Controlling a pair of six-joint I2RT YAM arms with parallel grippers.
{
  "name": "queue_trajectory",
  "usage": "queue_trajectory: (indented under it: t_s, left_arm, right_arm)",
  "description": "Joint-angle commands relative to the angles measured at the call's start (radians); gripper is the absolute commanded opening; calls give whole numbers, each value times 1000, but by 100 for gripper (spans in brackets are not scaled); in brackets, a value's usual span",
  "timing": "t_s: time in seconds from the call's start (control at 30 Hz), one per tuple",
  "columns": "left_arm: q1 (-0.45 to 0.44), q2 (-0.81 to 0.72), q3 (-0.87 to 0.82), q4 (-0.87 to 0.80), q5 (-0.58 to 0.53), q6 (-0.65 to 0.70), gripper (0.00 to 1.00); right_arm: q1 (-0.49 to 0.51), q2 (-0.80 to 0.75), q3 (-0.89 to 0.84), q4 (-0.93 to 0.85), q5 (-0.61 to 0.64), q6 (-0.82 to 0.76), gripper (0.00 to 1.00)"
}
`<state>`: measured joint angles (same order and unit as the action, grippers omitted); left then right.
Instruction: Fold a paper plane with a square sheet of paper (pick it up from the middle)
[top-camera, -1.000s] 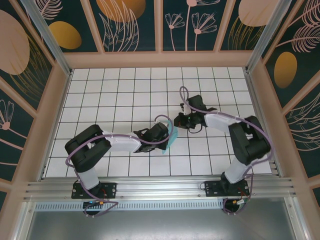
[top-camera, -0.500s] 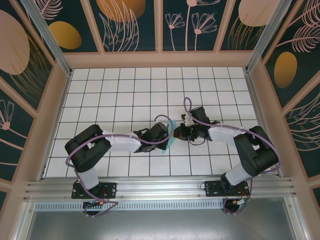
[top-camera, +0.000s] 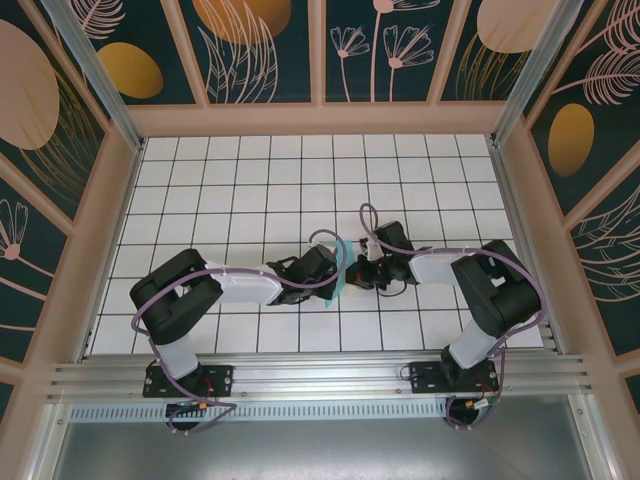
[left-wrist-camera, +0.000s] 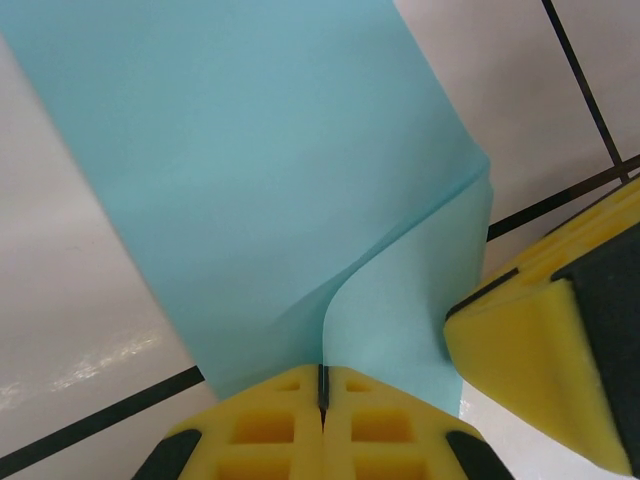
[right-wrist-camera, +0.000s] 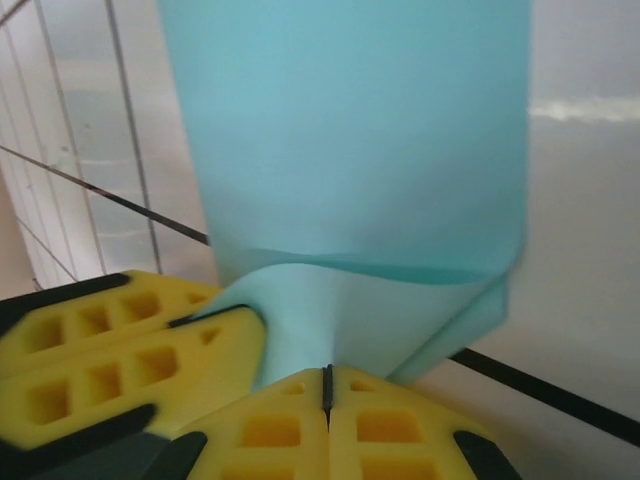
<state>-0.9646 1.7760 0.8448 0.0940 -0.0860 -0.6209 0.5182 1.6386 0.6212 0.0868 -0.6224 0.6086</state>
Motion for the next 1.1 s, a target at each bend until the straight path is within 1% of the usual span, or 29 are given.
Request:
queue_trajectory:
  t_s: [0.0,0.07,0.13,0.23,0.37,0.57,0.67,0.77,0.93,1.07]
  left_arm:
    - [4,23,2,-19,12,12,6]
    - [4,26,3,-19,15,13,6]
    - [4,29,4,-19,14,12,6]
    - [5,29,4,-22,16,13,6]
    - [4,25,3,-25,15,13,6]
    - [4,29,6,-26,17,15,6]
    - [4,27,9,-28,17,18,6]
    - [5,29,8,-29,16,19,6]
    - [4,31,5,-31,14,17,6]
    - [5,30,4,-30,18,13,6]
  right_arm:
    - [6,6,-21,-23,47,-31,4]
    - [6,7,-17,-38,57,-37,4]
    - [6,-2,-13,-27,31,-34,4]
    - [5,-47,7,-24,7,-26,5]
    - [-12,-100,28,-21,11,-24,5]
    - [-39,-14,26,37,6,-20,4]
    - [-40,25,27,13,76,-31,3]
    - [-46,58,22,-11,106,-35,3]
    - [-55,-27,51,-38,69,-35,3]
    - [-88,-33,62,-9,22,-33,3]
